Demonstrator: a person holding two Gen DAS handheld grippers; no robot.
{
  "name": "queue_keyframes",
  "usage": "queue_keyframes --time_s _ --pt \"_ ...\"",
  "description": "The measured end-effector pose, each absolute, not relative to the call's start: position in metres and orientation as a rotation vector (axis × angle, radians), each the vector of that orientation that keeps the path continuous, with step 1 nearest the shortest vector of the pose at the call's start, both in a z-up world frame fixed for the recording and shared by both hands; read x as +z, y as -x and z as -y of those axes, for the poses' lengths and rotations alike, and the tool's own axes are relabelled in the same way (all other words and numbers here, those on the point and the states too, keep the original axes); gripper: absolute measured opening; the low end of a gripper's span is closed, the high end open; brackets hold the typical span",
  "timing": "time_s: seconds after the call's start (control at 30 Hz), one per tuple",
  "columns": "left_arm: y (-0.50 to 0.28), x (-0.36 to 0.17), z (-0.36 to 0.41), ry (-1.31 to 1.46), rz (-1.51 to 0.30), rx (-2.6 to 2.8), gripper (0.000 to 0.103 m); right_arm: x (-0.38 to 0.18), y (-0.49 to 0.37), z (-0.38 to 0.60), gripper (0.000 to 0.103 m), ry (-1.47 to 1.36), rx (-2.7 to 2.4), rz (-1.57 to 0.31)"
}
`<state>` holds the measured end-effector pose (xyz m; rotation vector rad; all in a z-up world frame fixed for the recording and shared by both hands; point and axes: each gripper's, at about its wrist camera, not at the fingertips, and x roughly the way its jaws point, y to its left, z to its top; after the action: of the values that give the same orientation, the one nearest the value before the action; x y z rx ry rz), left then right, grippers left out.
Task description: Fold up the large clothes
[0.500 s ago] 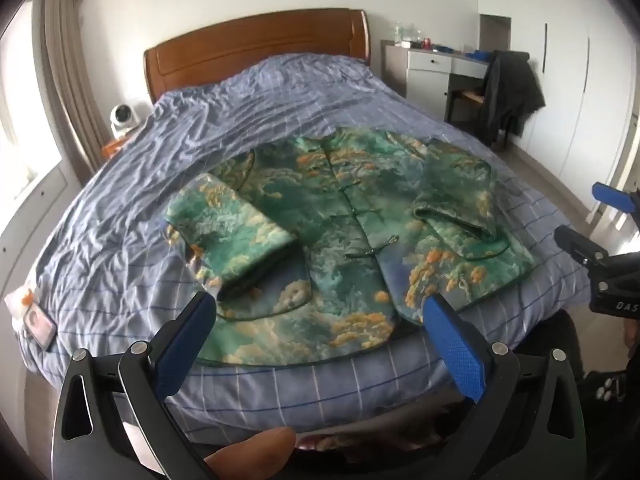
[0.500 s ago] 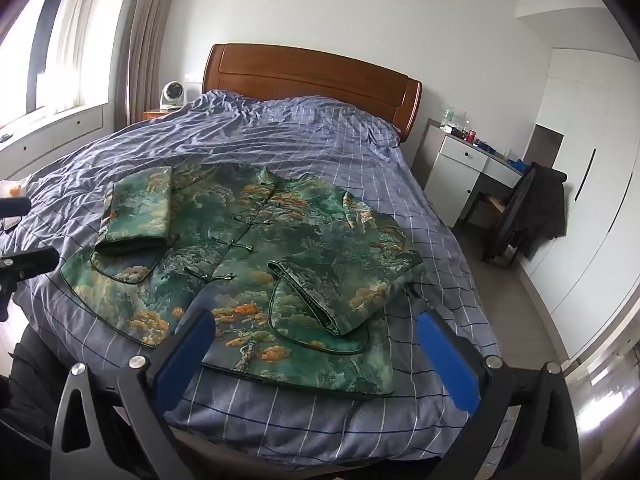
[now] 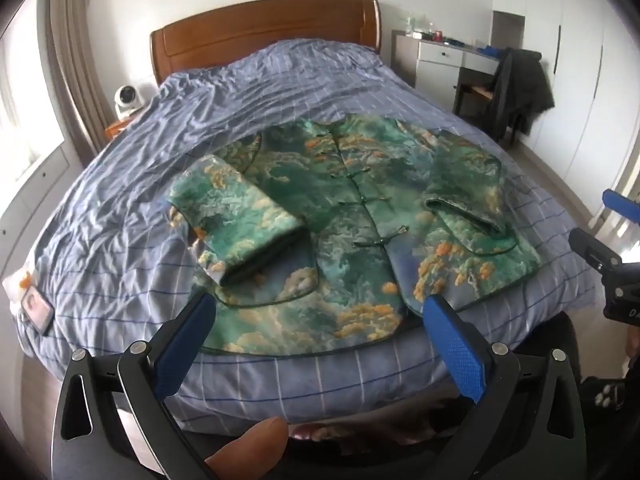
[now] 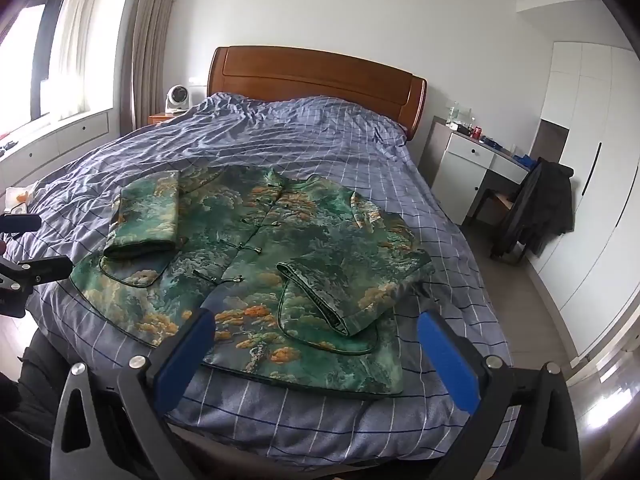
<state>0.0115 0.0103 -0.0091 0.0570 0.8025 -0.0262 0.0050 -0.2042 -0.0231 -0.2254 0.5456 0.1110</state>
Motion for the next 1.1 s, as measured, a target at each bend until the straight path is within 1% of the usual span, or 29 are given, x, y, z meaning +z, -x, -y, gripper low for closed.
queue_keyframes --time_s 0.33,1.1 --pt "-0.015 -0.012 -0.017 -0.021 -0.825 -0.007 0.103 -0.022 -0.007 0.205 0.103 0.205 0.102 -0.544" --pt "-0.012 -0.012 -0.015 -0.044 -0.811 0.017 0.103 -0.023 -0.009 0.213 0.103 0.164 0.107 -0.559"
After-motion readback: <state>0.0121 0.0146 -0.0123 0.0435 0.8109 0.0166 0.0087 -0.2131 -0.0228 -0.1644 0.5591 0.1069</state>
